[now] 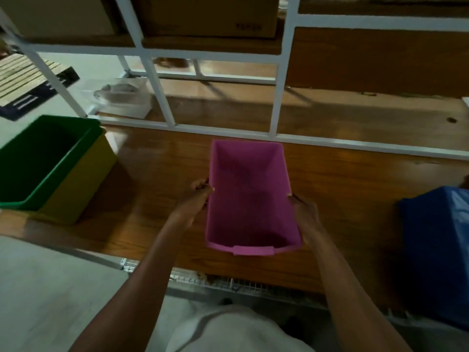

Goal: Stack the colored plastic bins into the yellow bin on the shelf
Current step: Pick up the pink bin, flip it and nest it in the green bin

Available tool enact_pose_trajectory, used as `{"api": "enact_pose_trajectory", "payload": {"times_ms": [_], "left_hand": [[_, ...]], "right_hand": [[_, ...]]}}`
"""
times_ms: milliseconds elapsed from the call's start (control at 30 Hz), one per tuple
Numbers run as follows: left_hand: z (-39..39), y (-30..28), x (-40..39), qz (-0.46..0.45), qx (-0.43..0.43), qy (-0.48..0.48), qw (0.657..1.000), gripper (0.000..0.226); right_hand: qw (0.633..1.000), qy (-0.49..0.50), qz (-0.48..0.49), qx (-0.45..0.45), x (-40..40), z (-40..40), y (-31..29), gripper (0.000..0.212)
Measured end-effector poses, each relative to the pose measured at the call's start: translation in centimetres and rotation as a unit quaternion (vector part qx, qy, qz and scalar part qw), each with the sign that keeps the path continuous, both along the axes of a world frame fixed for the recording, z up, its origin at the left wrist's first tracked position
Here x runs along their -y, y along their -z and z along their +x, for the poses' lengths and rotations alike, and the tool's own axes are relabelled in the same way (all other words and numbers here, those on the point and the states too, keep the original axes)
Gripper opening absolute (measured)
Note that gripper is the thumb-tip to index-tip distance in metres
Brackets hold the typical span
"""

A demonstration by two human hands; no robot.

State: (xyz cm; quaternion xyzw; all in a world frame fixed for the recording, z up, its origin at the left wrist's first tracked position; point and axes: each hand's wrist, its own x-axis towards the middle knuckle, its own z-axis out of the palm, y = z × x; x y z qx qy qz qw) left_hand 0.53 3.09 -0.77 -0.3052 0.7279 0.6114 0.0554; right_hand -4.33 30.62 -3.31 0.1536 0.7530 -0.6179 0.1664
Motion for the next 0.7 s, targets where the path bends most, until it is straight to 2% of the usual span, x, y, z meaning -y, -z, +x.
{"api": "enact_pose_trajectory", "payload": {"times_ms": [100, 300, 433, 567, 700], "left_hand": [[0.8, 0.6, 0.4, 0.017, 0.015, -0.017, 1.000, 0.025], [1.8, -0.2, -0.2, 0.049, 0.020, -0.052, 0.997, 0.017], [3.2, -1.1, -1.0, 0.067, 0.000, -0.090, 0.994, 0.016], [4.4, -1.4, -2.0, 0.072, -0.039, -0.130, 0.988, 0.029], [5.6, -2.4, -3.6, 0.057, -0.061, -0.145, 0.986, 0.019]], "right_hand": [[1.000, 0.002, -0.030, -0.009, 0.7, 0.4, -0.2, 0.026], [0.999, 0.004, -0.027, -0.025, 0.9, -0.2, -0.9, 0.023], [0.999, -0.042, -0.007, -0.032, 0.2, -0.7, -1.6, 0.025], [0.994, -0.095, 0.003, -0.051, -0.5, -1.3, -2.1, 0.023], [0.983, -0.164, 0.040, -0.077, -1.3, -2.0, -2.6, 0.031]]}}
